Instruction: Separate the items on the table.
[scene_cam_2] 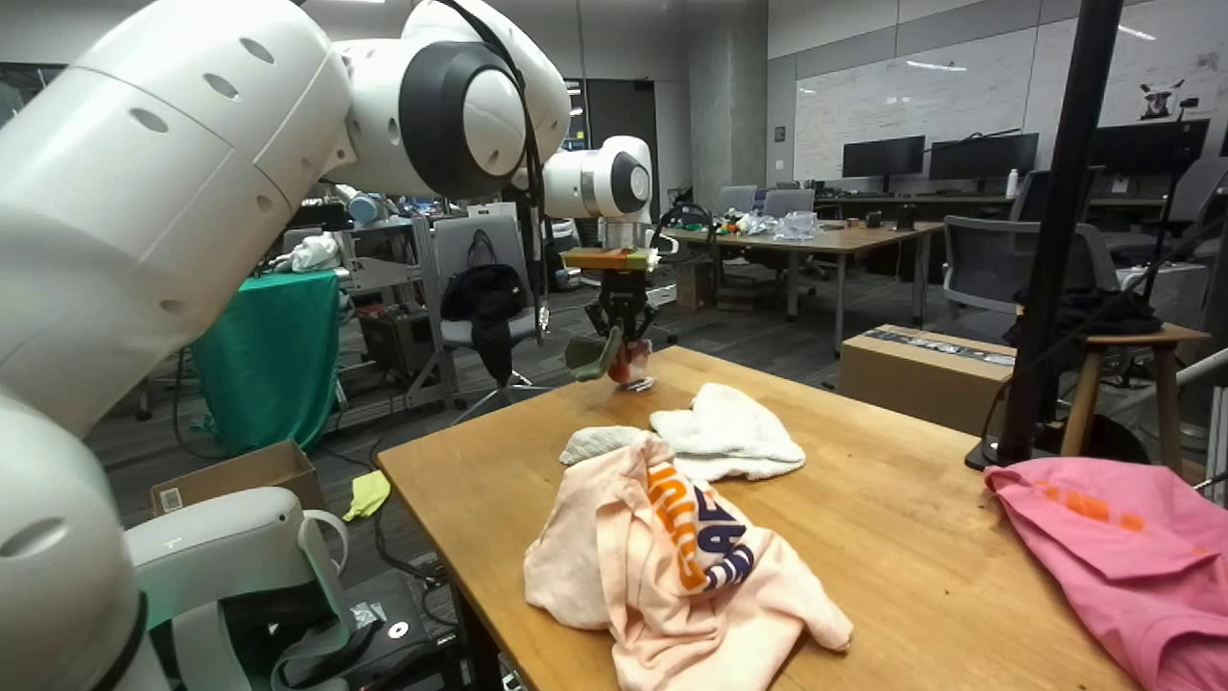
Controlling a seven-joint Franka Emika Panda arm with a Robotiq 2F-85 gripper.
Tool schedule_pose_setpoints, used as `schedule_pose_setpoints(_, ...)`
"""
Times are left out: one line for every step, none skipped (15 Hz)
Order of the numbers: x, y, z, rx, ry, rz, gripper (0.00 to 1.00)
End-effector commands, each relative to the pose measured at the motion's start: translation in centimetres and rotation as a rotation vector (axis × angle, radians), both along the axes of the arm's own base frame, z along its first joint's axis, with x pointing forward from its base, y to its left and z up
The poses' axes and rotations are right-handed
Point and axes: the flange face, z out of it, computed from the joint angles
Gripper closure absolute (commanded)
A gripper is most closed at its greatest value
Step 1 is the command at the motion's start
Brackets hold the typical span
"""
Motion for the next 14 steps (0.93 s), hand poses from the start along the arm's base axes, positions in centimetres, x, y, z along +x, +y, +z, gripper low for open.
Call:
schedule_pose_setpoints(0.7,0.4,0.6,0.0,-0.035,-0.022,0.53)
schedule_pose_setpoints(0.7,0.3,0.6,-0.003,-0.035,-0.026,0.46)
schedule_pose_setpoints(0.8,0.1,0.7,-0.005,-0.037,-0.031,0.37)
schedule_pose_setpoints(0.8,0.0,0.8,-0.007,-0.039,-0.035,0.3)
schedule_pose_setpoints(0.9,-0.1,1.1,-0.007,-0.044,-0.04,0.23)
schedule_pose_setpoints(0.9,-0.2,1.5,-0.008,-0.053,-0.045,0.14)
schedule_pose_setpoints(1.0,-0.3,1.9,-0.008,-0.061,-0.051,0.08)
schedule_pose_setpoints(1.0,-0.4,2.5,-0.007,-0.072,-0.057,0.0)
schedule_pose_setpoints(1.1,-0.5,3.1,-0.012,-0.086,-0.063,0.0)
schedule_pose_setpoints(1.1,-0.7,3.8,-0.013,-0.098,-0.067,0.0)
schedule_pose_setpoints(1.1,-0.8,4.7,-0.014,-0.115,-0.074,0.0)
schedule_pose_setpoints(1.1,-1.0,5.7,-0.017,-0.133,-0.079,0.0)
schedule_pose_setpoints(1.1,-1.1,6.8,-0.022,-0.156,-0.086,0.0)
schedule_pose_setpoints(1.0,-1.5,8.2,-0.03,-0.185,-0.094,0.0)
